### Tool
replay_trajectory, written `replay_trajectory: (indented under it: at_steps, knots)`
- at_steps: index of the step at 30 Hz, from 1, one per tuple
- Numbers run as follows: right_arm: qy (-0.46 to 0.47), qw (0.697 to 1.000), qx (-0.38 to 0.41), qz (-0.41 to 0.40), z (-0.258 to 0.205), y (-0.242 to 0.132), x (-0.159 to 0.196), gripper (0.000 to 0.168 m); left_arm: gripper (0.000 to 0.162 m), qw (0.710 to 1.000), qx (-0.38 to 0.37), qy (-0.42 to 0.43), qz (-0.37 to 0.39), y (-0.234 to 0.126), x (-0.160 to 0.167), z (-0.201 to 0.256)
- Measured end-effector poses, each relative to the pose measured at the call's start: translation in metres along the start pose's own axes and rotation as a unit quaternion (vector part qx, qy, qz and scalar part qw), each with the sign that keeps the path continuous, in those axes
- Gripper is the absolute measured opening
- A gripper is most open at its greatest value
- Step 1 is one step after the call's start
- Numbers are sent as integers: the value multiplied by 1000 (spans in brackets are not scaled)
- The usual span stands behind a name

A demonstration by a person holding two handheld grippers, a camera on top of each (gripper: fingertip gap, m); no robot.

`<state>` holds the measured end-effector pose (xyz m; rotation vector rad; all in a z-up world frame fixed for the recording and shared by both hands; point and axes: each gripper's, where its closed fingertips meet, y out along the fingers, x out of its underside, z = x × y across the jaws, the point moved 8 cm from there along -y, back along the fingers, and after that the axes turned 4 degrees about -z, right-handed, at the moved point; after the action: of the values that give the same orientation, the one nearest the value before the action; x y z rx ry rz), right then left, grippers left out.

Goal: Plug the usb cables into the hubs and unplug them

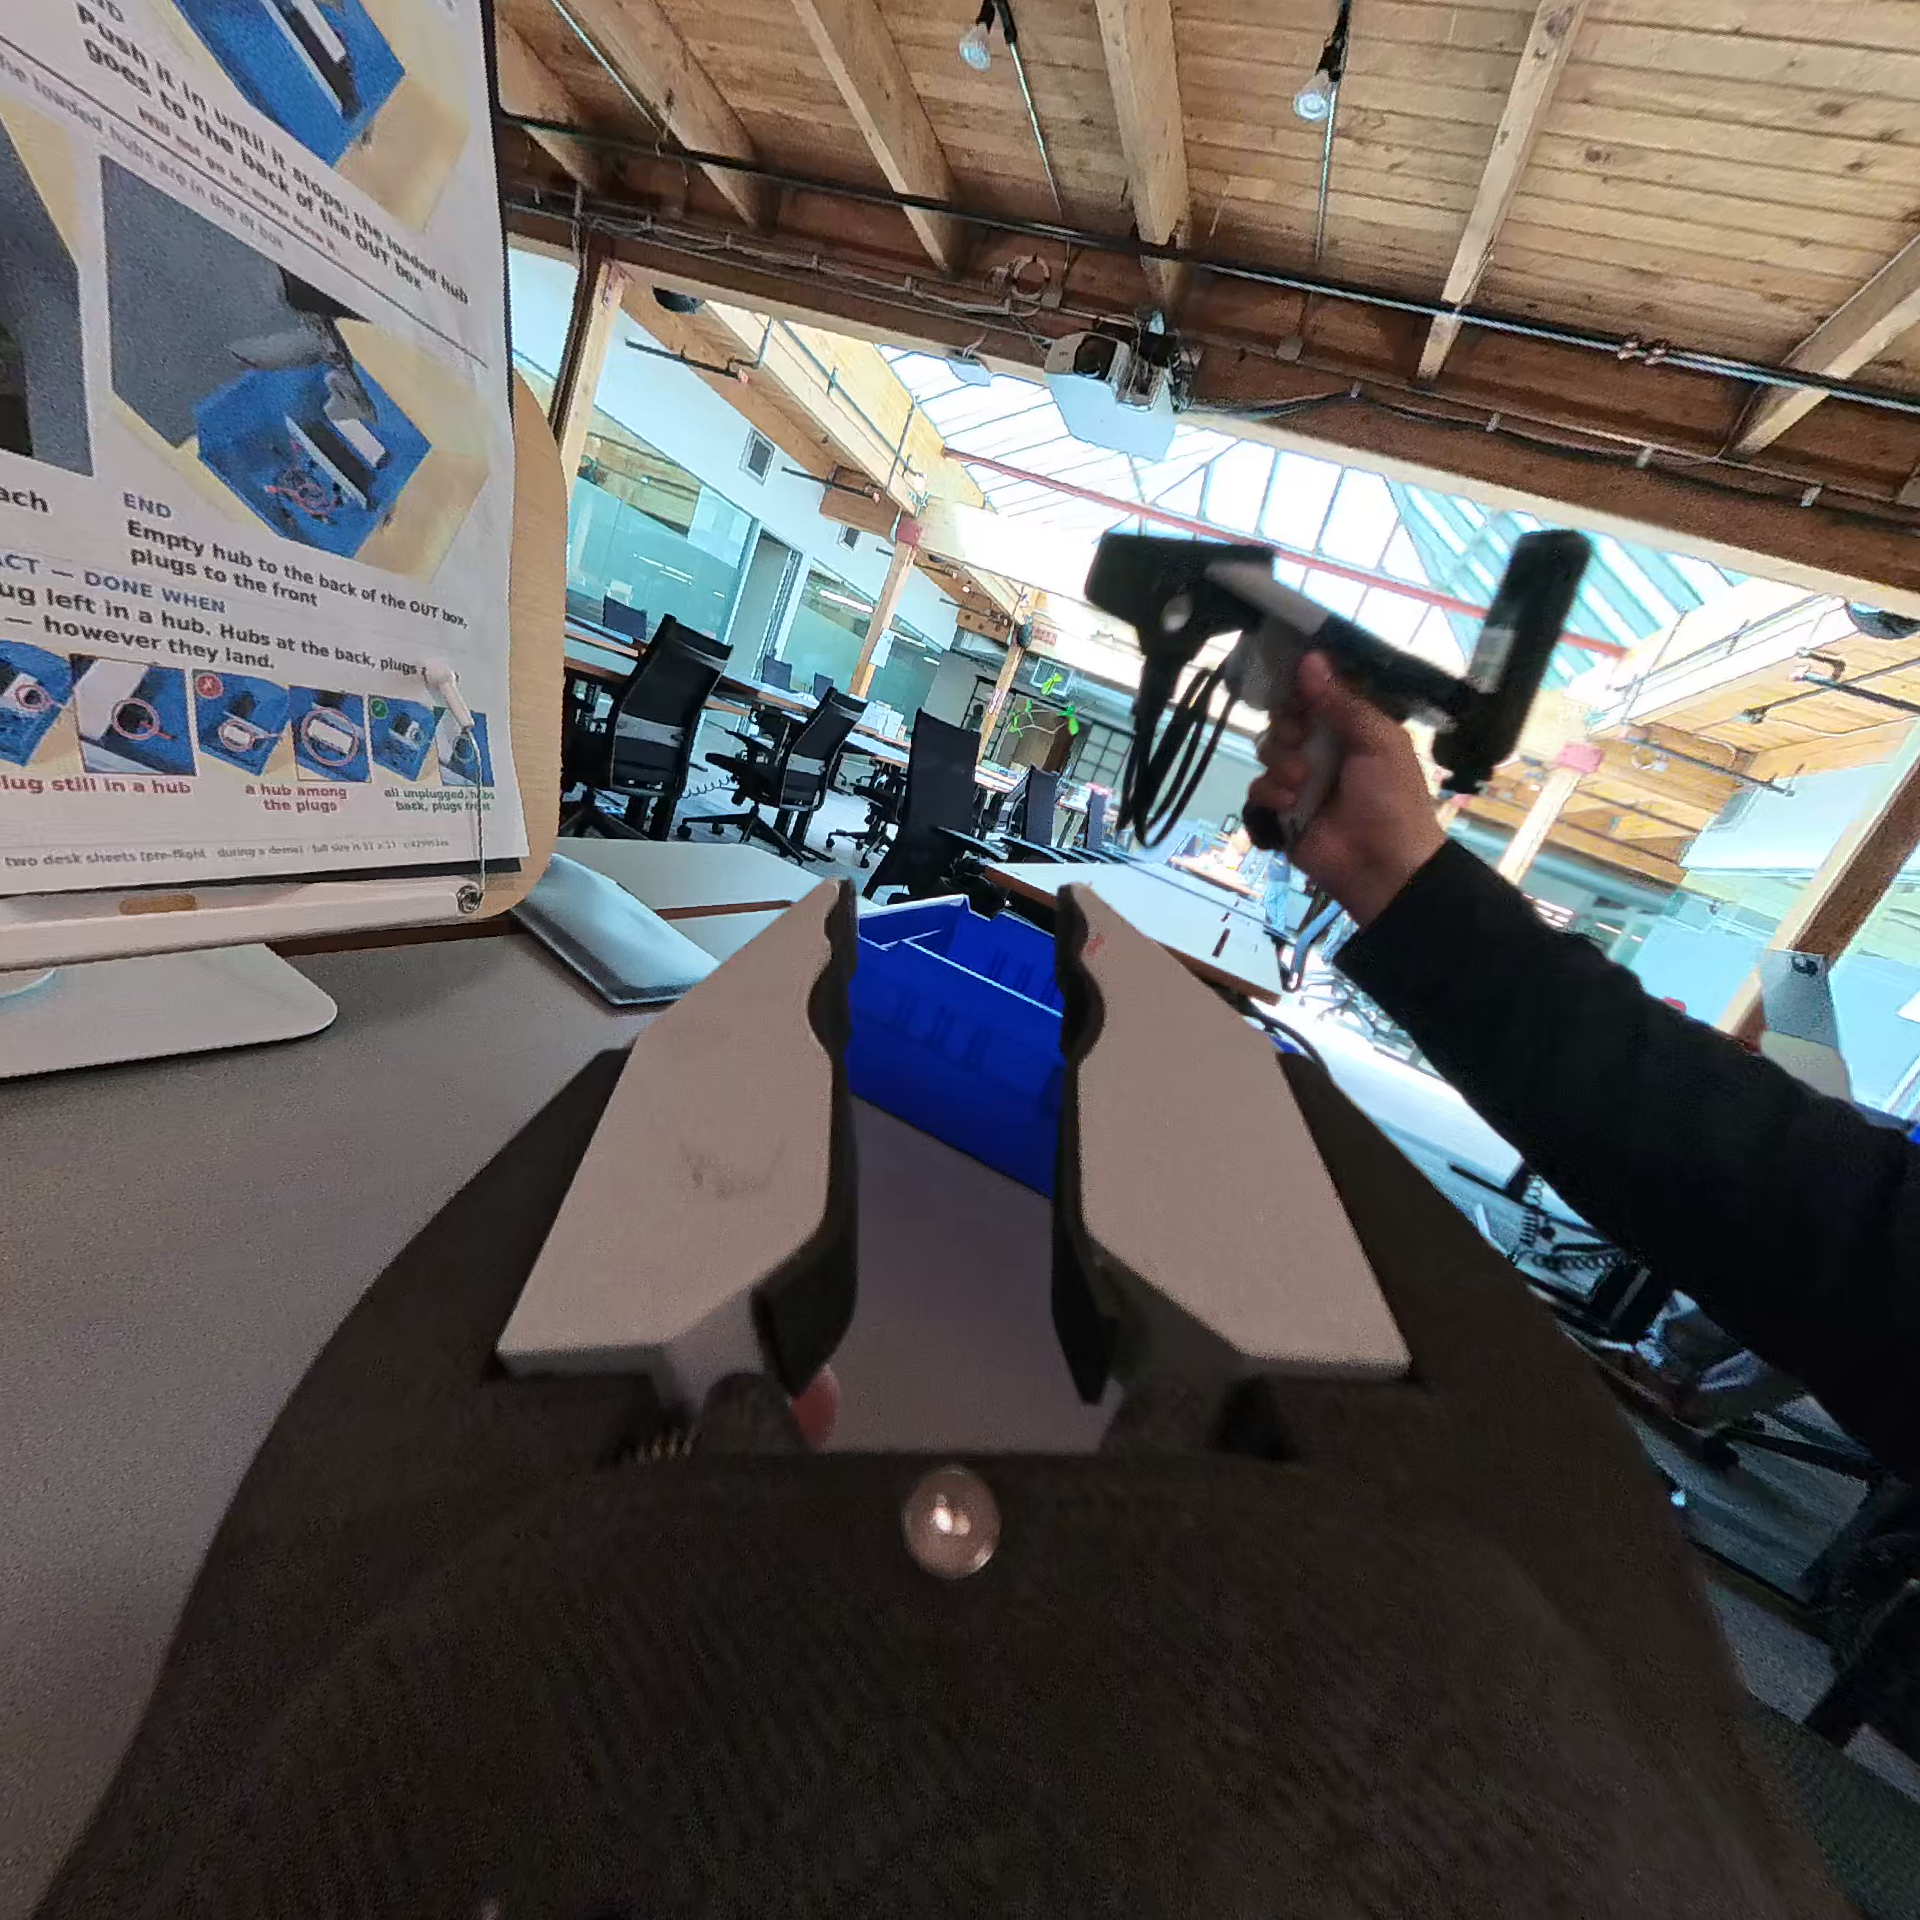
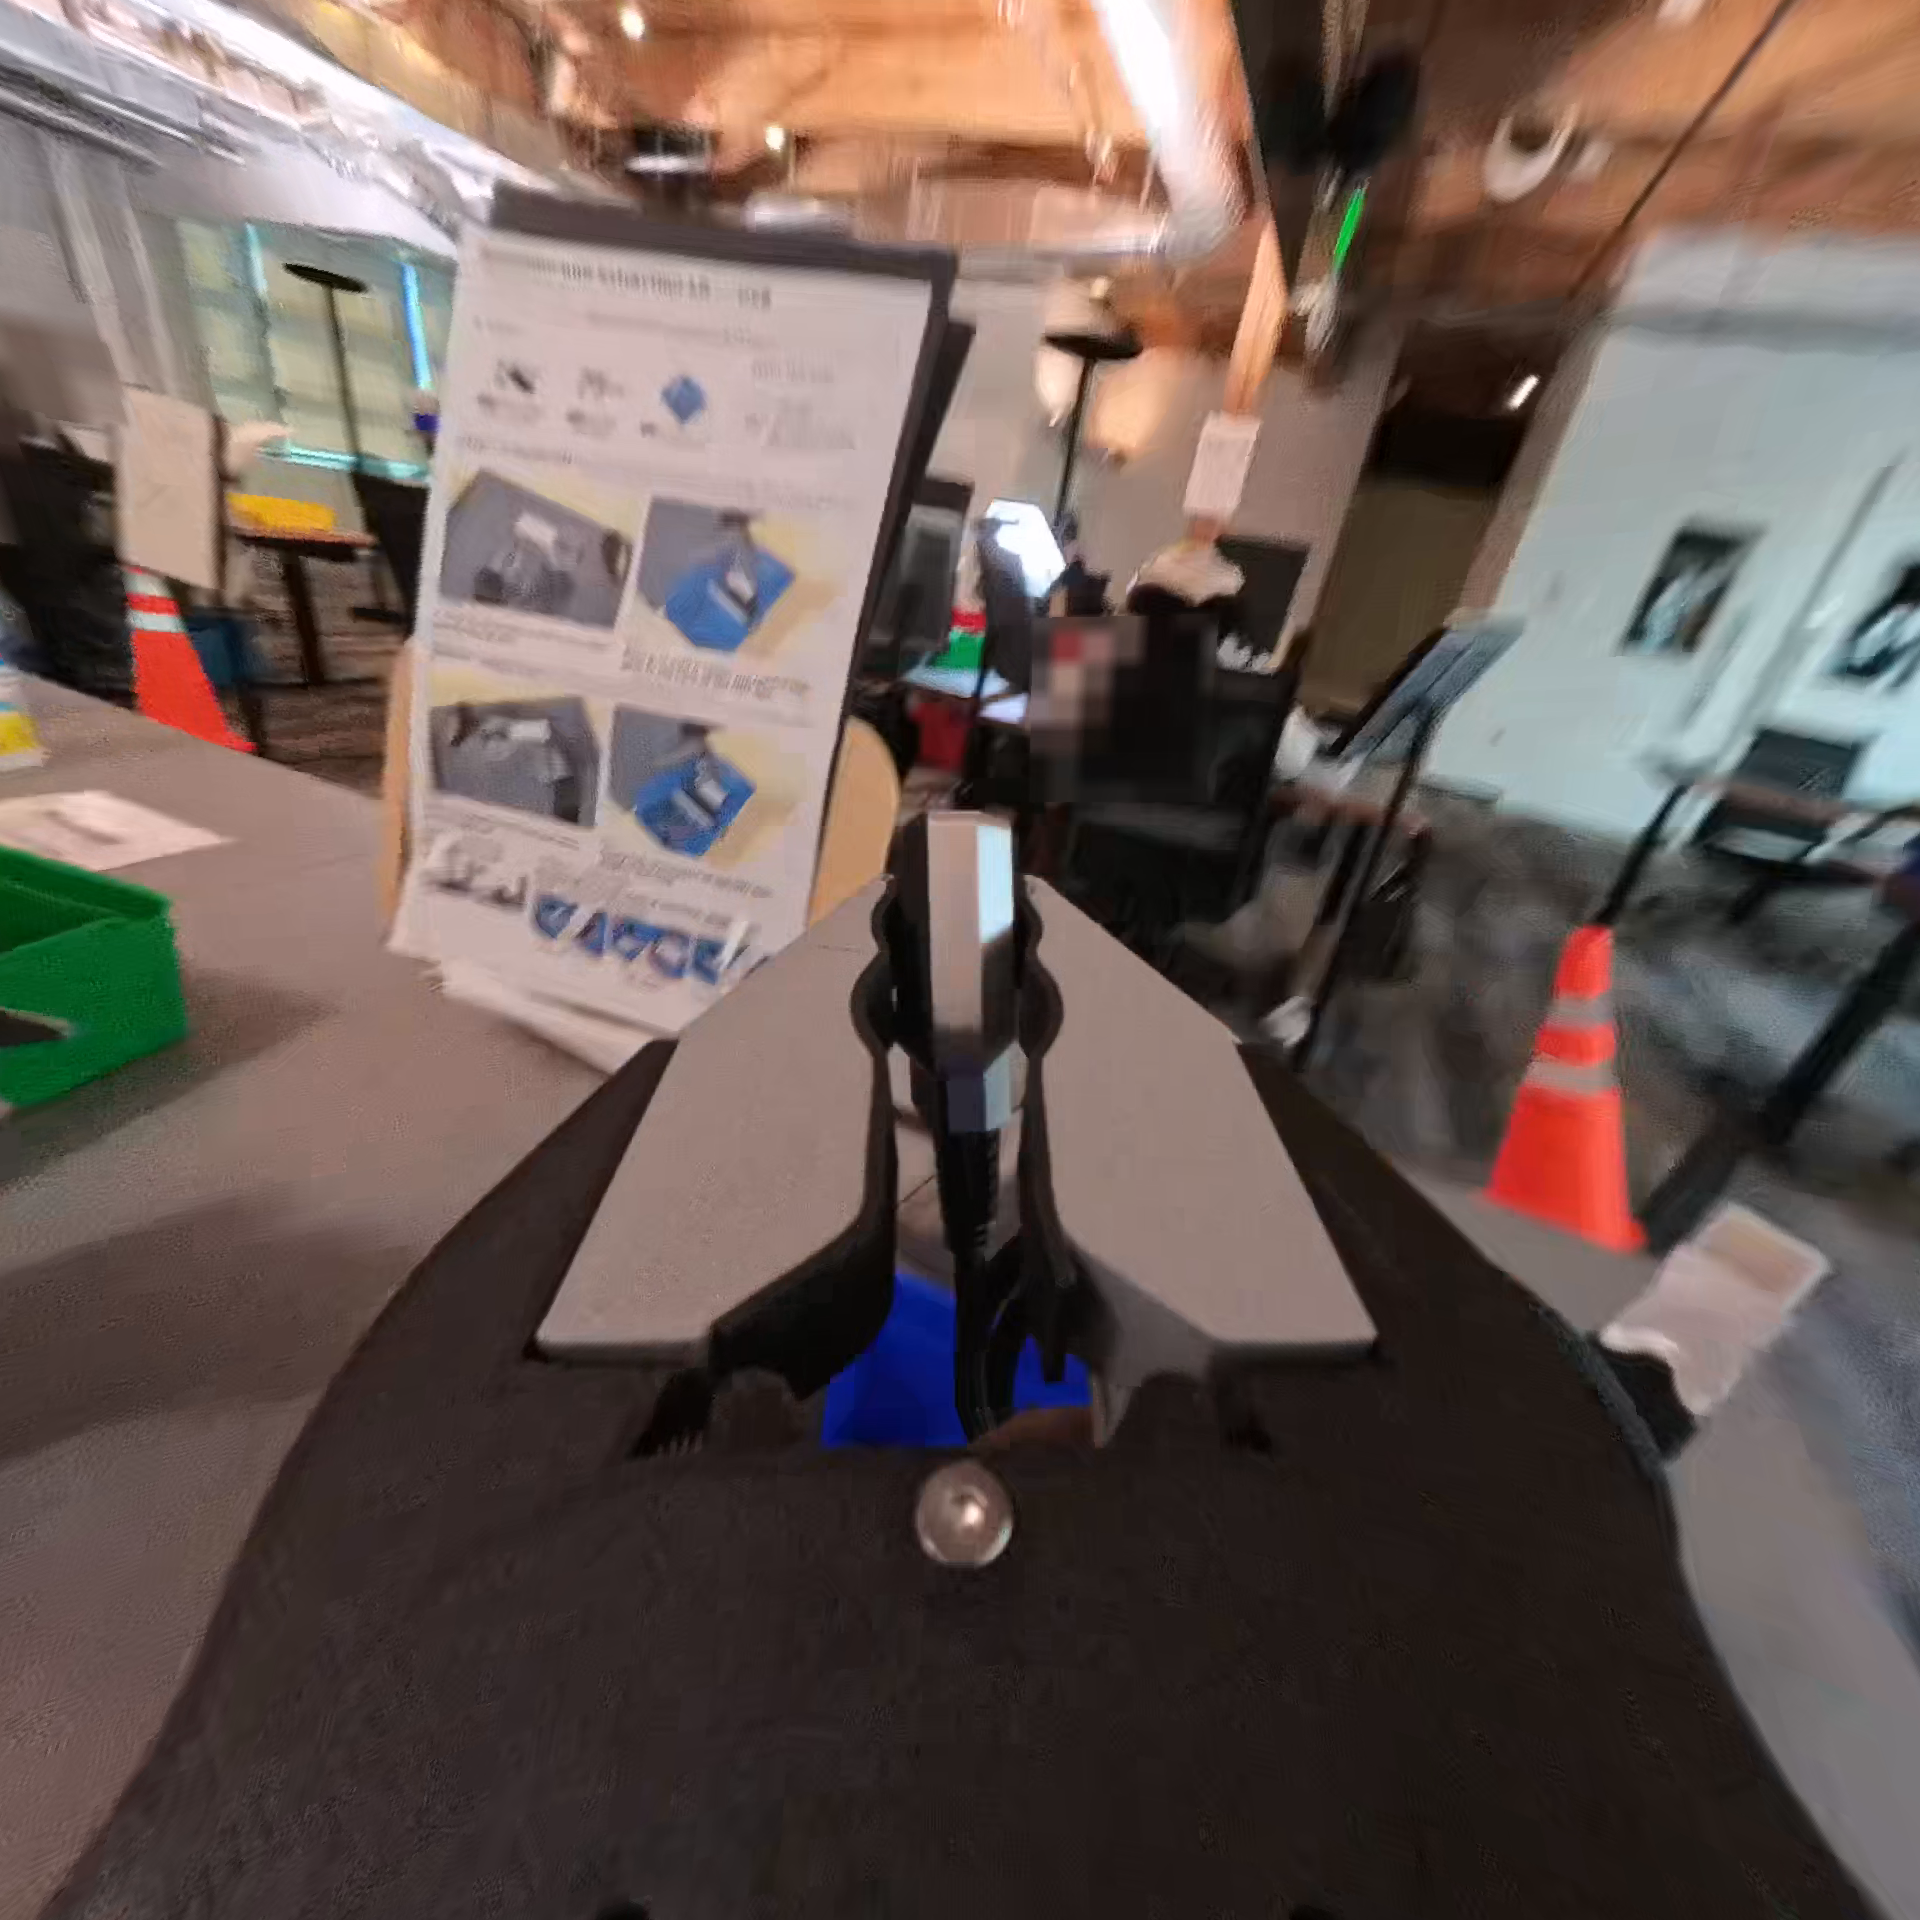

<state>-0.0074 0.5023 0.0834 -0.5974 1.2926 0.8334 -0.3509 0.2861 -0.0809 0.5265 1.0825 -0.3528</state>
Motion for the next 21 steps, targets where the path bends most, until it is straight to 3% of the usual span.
replay_trajectory:
  at_steps: [2, 5, 10, 13, 16, 21]
  knots:
    - [124, 988, -65, -71, 8, 10, 48, 16, 35, 1000, -5, 2, -13, 3, 4, -1]
    - [281, 936, -109, -181, 17, 24, 101, 17, 35, 999, -3, 2, -41, 8, 12, -1]
    - [285, 904, -41, -318, 43, 52, 171, 23, 35, 997, -18, 34, -67, 12, 17, 0]
    - [361, 879, -84, -301, 49, 64, 182, 23, 35, 994, -33, 60, -83, 14, 21, 1]
    - [405, 834, -141, -348, 48, 65, 186, 18, 35, 990, -39, 77, -107, 18, 28, 2]
    - [296, 818, -151, -470, 52, 69, 169, 18, 37, 982, -51, 99, -150, 24, 40, 2]
